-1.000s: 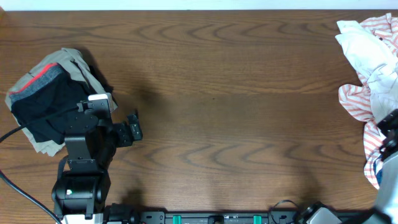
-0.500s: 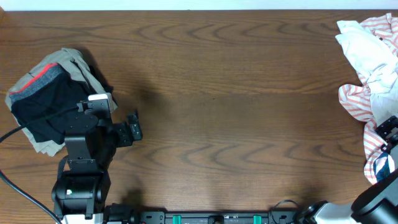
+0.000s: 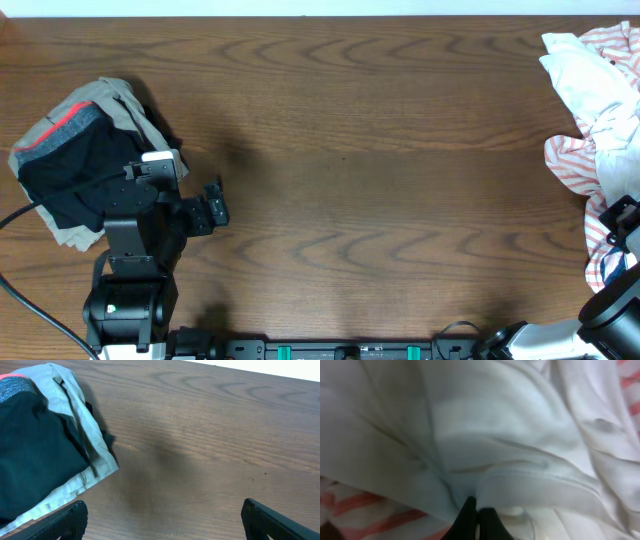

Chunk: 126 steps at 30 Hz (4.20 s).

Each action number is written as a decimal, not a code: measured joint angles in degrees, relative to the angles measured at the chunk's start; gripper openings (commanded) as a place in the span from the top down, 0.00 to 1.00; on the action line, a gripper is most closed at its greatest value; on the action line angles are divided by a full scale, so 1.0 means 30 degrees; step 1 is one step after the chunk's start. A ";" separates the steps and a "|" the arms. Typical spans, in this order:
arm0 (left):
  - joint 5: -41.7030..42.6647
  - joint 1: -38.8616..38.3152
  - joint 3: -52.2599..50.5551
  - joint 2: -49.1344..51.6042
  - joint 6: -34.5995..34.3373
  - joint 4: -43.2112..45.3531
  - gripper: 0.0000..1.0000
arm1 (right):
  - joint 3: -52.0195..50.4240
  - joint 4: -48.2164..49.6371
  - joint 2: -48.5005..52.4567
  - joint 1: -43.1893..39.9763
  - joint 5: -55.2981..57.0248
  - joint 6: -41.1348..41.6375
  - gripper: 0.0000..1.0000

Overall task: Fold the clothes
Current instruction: 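Reach the right gripper into the white T-shirt pile at right, then grasp the white T-shirt with the right gripper and drag it leftward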

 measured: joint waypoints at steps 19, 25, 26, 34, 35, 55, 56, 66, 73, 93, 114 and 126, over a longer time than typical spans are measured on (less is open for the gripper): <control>0.0007 0.0000 0.0000 0.0000 0.0000 0.0007 0.02 | 0.3708 -0.5042 -0.8801 1.3639 -1.0193 -0.0583 0.99; 0.0007 0.0000 0.0000 0.0000 0.0000 0.0000 0.02 | 0.3687 -0.5901 -0.6543 1.9642 -0.9559 -0.0597 0.95; 0.0007 0.0000 0.0000 0.0000 0.0000 0.0000 0.02 | 0.3687 -0.5799 -0.6025 2.0378 -0.9413 -0.0597 0.95; 0.0007 0.0000 0.0000 0.0044 0.0000 0.0000 0.02 | 0.3548 -0.1224 -0.2237 2.3372 -0.7905 -0.0976 0.49; 0.0007 0.0000 0.0000 0.0044 0.0000 -0.0015 0.02 | 0.3526 -0.0270 -0.2098 2.3365 -0.7788 -0.0969 0.37; 0.0015 0.0000 0.0022 0.0051 0.0000 0.0160 0.02 | 0.3657 -0.8845 -0.3257 1.9766 -0.3038 -0.0758 0.31; 0.0015 0.0000 0.0022 0.0051 0.0000 0.0160 0.02 | 0.3657 -0.9515 -0.3257 1.9620 -0.3038 -0.0707 0.32; 0.0087 0.0000 0.0029 0.0051 -0.0022 0.0168 0.02 | 0.3548 -1.4018 -0.3133 1.9496 -0.3650 -0.0401 0.26; 0.0226 0.0000 0.0029 0.0051 -0.0058 0.0168 0.02 | 0.2055 -1.2794 -0.2885 2.0917 -0.4073 -0.0408 0.24; 0.0306 0.0000 0.0036 0.0051 -0.0066 0.0168 0.02 | -0.2149 -0.6951 -0.2820 2.1879 -0.2579 0.0393 0.99; 0.0357 0.0000 0.0036 0.0051 -0.0073 0.0168 0.02 | 0.7067 -0.9515 -0.2987 3.1948 -0.4903 -0.1916 0.33; 0.1399 0.0000 0.0036 0.0153 -0.0627 -0.3198 0.02 | 0.7067 -1.0754 -0.2987 2.8093 0.1035 -0.1581 0.17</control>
